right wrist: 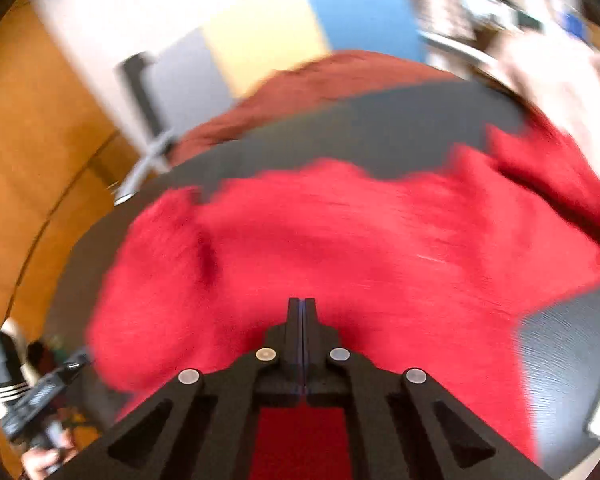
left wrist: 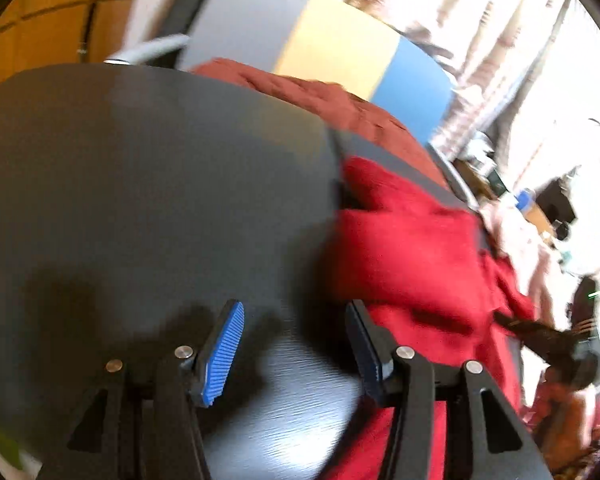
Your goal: Fold clothes
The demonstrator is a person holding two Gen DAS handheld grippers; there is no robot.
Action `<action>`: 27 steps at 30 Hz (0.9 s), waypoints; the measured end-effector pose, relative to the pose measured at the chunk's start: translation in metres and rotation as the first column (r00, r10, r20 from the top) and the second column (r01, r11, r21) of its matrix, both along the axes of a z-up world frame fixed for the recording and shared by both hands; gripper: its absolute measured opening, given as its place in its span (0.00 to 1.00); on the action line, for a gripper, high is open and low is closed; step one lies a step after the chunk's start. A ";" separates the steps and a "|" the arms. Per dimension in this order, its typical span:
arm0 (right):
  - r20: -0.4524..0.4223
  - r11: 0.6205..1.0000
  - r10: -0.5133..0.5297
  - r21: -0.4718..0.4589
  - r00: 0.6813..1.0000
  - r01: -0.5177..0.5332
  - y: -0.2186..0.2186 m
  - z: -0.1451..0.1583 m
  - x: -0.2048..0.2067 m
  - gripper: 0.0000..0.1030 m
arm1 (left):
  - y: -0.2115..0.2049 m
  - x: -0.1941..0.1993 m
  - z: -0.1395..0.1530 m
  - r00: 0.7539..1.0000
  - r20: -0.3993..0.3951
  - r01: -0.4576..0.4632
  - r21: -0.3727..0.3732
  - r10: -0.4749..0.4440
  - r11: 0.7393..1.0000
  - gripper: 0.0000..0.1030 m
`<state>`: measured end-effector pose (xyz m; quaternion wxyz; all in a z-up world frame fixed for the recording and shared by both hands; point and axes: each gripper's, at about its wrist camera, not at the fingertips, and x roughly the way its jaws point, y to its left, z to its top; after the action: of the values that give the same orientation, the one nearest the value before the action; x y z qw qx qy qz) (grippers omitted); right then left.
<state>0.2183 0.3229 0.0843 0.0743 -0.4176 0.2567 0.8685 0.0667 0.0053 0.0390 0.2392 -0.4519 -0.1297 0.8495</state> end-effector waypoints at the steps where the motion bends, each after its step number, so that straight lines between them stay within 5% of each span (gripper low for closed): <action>1: 0.021 0.999 -0.037 -0.019 0.999 0.037 0.011 -0.011 0.008 0.00 | 0.008 -0.002 -0.002 1.000 0.013 0.018 0.017 -0.019 1.000 0.51; 6: -0.105 0.974 -0.106 -0.214 0.989 0.082 0.042 -0.040 0.048 0.00 | 0.017 -0.020 -0.012 0.995 0.090 0.024 0.169 -0.040 0.985 0.53; 13: -0.171 0.998 -0.024 0.057 0.985 0.035 0.028 -0.033 0.059 0.00 | 0.020 -0.050 -0.030 0.974 0.208 0.008 0.367 -0.090 0.930 0.56; 17: -0.161 0.994 -0.019 0.104 0.987 0.037 0.031 -0.044 0.055 0.00 | 0.045 -0.054 -0.040 0.951 0.253 0.072 0.378 -0.178 0.923 0.52; 19: -0.158 0.994 -0.028 0.099 0.987 0.044 0.044 -0.054 0.020 0.00 | 0.051 -0.053 -0.036 0.954 0.234 0.100 0.343 -0.188 0.934 0.32; 21: -0.162 0.995 -0.033 0.092 0.986 0.049 0.048 -0.056 0.014 0.00 | 0.054 -0.051 -0.029 0.959 0.208 0.122 0.303 -0.191 0.945 0.23; 27: -0.150 0.988 -0.034 0.145 0.988 0.056 0.038 -0.054 0.005 0.00 | 0.001 -0.062 0.034 0.991 0.121 0.029 0.250 -0.061 0.968 0.14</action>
<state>0.2231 0.3608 0.0302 0.1057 -0.3397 0.2053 0.9117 0.0045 0.0063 0.0733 0.3041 -0.4750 -0.2393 0.7903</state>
